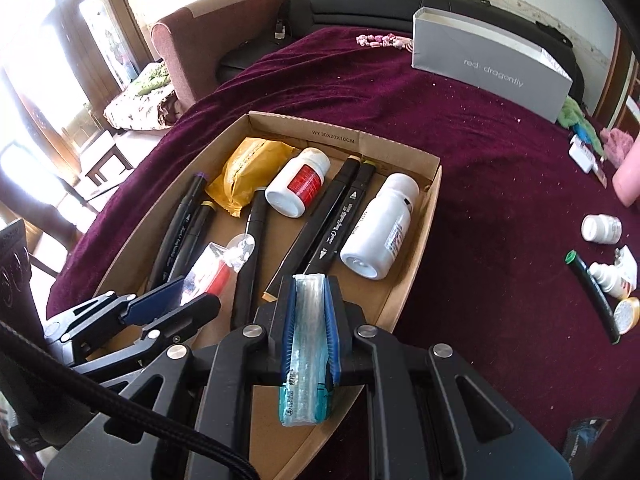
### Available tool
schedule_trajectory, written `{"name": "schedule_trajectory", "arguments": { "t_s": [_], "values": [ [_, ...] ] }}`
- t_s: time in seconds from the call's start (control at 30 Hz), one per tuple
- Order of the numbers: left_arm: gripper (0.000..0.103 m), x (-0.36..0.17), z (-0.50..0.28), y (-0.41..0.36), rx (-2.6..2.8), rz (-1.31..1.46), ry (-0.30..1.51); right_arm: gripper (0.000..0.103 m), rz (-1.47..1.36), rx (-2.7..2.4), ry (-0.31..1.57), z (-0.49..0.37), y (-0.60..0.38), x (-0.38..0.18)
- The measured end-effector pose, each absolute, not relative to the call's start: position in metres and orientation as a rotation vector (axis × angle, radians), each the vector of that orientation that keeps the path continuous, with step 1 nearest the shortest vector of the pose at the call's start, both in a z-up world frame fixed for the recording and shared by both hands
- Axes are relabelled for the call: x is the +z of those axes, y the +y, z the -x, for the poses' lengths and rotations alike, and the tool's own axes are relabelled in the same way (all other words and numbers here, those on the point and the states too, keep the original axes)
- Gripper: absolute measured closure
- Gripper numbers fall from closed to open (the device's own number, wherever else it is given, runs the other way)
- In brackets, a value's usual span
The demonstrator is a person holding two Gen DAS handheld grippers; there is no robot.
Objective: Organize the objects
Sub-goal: 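Carry the candle box and tissue pack over the cardboard box with both tools, then open both tools to drop candle box and tissue pack into the box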
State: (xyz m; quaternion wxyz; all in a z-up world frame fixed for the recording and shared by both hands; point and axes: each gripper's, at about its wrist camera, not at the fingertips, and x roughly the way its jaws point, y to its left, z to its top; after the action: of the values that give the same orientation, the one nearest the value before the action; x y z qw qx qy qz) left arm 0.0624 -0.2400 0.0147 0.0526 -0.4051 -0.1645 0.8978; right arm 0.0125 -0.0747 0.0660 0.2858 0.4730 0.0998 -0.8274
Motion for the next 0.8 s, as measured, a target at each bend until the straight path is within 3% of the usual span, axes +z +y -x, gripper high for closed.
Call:
{"name": "schedule_trajectory", "arguments": {
  "t_s": [0.13, 0.2, 0.27, 0.5, 0.63, 0.8],
  "values": [
    [0.077, 0.015, -0.063, -0.244, 2.722, 1.22, -0.544, 0.09, -1.221, -2.256, 0.346, -0.019, -0.08, 0.068],
    [0.061, 0.016, -0.064, -0.247, 2.723, 1.209, -0.565, 0.086, -1.205, -2.274, 0.375, -0.021, -0.082, 0.069],
    [0.053, 0.019, -0.067, -0.249, 2.717, 1.185, -0.581, 0.077, -1.184, -2.29, 0.394, -0.024, -0.082, 0.071],
    [0.051, 0.03, -0.077, -0.251, 2.732, 1.129, -0.605, 0.072, -1.133, -2.318, 0.423, -0.033, -0.079, 0.079],
    [0.047, 0.037, -0.081, -0.249, 2.748, 1.117, -0.599, 0.062, -1.107, -2.332, 0.413, -0.036, -0.076, 0.083],
    [0.047, 0.046, -0.086, -0.243, 2.757, 1.107, -0.583, 0.06, -1.09, -2.345, 0.38, -0.038, -0.065, 0.089]
  ]
}}
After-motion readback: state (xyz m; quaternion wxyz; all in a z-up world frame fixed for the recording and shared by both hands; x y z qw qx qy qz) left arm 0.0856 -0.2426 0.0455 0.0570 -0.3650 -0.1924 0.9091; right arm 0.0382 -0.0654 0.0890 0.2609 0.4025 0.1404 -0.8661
